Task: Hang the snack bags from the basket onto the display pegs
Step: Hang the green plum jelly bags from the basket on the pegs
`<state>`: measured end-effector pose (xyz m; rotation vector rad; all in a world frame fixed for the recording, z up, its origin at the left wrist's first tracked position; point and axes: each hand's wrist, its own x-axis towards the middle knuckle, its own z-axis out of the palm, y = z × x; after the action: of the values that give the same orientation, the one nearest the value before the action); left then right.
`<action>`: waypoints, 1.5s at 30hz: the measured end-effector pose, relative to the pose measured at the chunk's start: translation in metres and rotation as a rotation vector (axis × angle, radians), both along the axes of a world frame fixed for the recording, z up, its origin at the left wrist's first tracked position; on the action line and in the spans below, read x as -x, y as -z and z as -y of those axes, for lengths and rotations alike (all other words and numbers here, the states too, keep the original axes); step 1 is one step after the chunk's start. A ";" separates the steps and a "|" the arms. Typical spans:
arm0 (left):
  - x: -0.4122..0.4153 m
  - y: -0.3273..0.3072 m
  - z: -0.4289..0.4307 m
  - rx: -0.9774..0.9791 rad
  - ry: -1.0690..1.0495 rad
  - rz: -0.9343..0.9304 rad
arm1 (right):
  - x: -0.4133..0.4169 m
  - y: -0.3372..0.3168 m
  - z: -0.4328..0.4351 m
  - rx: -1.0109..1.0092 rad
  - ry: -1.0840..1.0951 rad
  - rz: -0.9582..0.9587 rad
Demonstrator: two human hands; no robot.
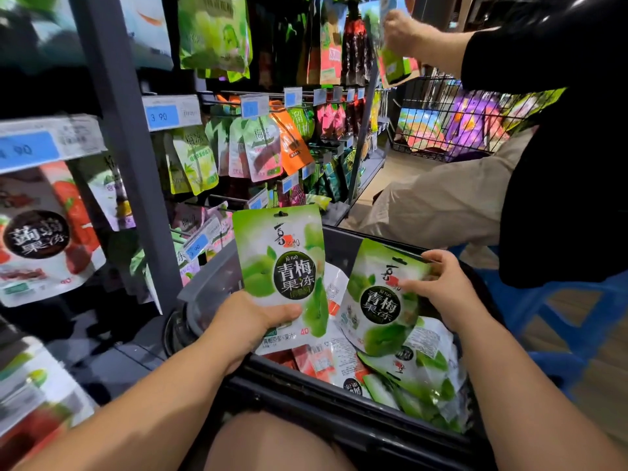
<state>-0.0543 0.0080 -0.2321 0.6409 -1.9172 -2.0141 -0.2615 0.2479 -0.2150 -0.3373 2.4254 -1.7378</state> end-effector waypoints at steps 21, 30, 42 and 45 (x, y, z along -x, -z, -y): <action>-0.008 -0.006 -0.009 0.015 -0.071 -0.057 | -0.025 0.037 0.029 0.034 -0.022 0.431; -0.030 -0.033 -0.009 -0.074 -0.203 -0.227 | -0.035 -0.007 0.036 0.571 -0.089 0.410; -0.093 -0.112 0.019 -0.306 -0.112 -0.278 | -0.132 -0.116 0.136 0.579 -0.612 0.220; -0.112 -0.132 0.018 -0.123 -0.131 -0.354 | -0.152 -0.131 0.158 0.561 -0.649 0.159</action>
<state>0.0575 -0.0100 -0.1003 0.3930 -1.5197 -2.0147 -0.1100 0.0903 -0.0839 -0.8848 1.4321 -1.9591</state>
